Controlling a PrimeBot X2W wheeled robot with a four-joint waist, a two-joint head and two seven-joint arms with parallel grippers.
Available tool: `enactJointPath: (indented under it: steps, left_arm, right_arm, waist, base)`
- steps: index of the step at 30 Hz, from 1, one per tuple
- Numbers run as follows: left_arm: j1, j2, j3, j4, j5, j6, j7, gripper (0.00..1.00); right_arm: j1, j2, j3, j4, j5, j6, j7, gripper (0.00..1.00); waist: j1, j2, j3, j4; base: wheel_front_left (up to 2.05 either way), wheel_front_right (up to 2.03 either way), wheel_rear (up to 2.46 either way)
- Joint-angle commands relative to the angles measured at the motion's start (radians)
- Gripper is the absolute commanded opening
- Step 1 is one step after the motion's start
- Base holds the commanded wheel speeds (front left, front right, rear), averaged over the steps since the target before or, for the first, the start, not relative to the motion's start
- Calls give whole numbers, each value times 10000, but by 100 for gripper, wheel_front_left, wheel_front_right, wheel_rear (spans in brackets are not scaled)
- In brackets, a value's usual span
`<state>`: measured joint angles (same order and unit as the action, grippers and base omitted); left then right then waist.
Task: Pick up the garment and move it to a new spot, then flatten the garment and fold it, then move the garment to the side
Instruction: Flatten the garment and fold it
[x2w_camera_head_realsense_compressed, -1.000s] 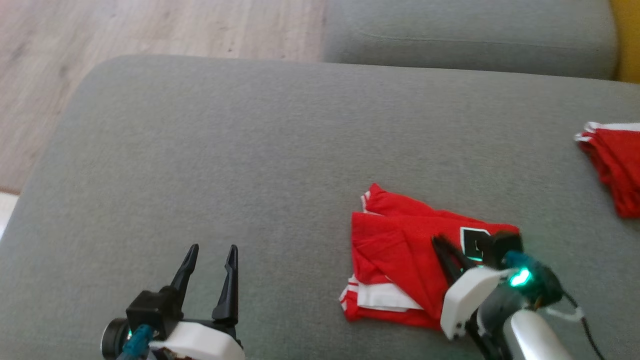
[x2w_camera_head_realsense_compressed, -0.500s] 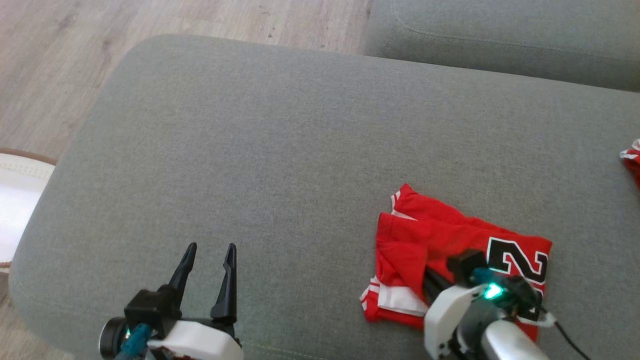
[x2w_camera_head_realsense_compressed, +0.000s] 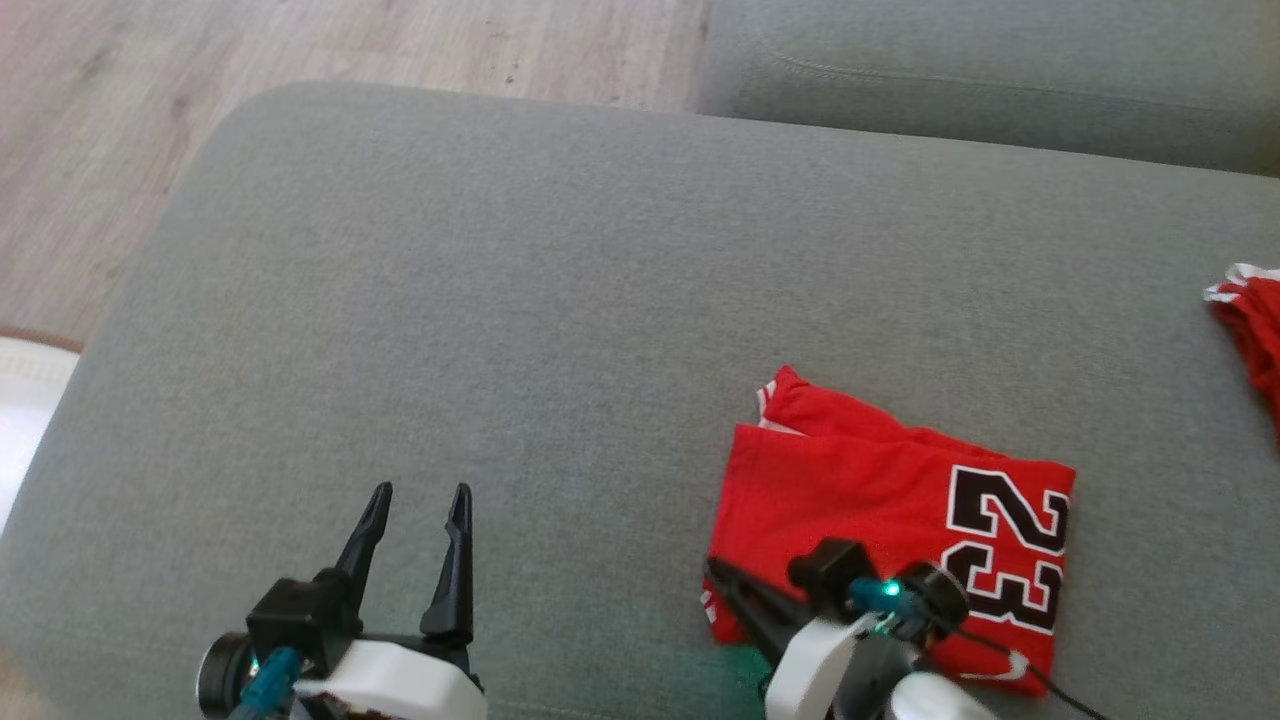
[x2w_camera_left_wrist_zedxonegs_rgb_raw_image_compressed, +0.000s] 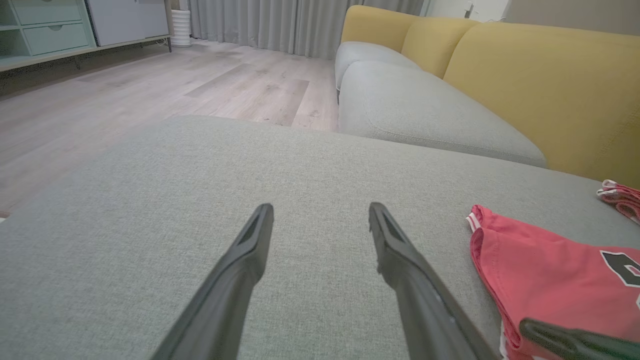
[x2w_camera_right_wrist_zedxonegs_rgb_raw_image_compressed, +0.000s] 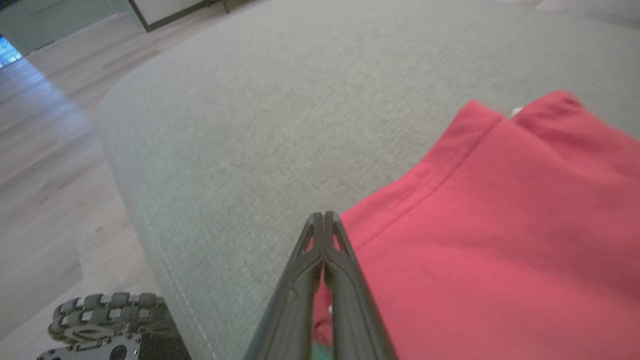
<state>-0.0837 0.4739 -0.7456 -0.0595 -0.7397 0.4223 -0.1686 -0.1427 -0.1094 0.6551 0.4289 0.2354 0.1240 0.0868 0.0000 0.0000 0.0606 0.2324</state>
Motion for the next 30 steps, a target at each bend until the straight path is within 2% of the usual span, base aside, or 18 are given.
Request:
enactJointPath:
  steps: [1, 5, 6, 7, 13, 18, 23, 30]
  left_arm:
    - [-450, 284, 394, -277, -1, 57, -119, 100]
    - [-438, 313, 409, -215, -27, 36, -138, 100]
    - [-445, 315, 415, -180, -33, 18, -155, 100]
    - [-445, 308, 422, -153, -43, 16, -167, 100]
    - [-442, 253, 366, 7, -8, -30, -258, 100]
    - [-201, 138, 486, 264, -102, -75, -510, 100]
    - [219, 90, 718, 575, -198, -140, -733, 100]
    - [714, 279, 1027, 1030, -228, -291, -852, 100]
  right_arm:
    - [-403, -36, -32, -522, 32, 67, -393, 11]
    - [-546, 84, -823, -914, -71, 67, -933, 79]
    - [-536, 129, -1113, -1016, -95, 67, -1037, 92]
    - [-506, 177, -1466, -1117, -151, 67, -1133, 100]
    - [129, 462, -3864, -1792, -1016, 67, -1444, 100]
    - [907, 578, -5323, -2444, -1434, 67, -1516, 100]
    - [1647, 588, -6096, -2968, -916, 67, -1648, 100]
    - [2362, 590, -6490, -3178, -446, 67, -1750, 100]
  waist:
    - [0, 0, -96, -168]
    - [0, 0, -321, -442]
    - [0, 0, -393, -507]
    - [0, 0, -470, -573]
    - [0, 0, -845, -869]
    - [0, 0, -1088, -1044]
    - [0, 0, -1251, -1090]
    - [0, 0, -1392, -1083]
  base:
    - [0, 0, 0]
    - [0, 0, 0]
    - [0, 0, 0]
    - [0, 0, 0]
    - [0, 0, 0]
    - [0, 0, 0]
    - [0, 0, 0]
    - [0, 0, 0]
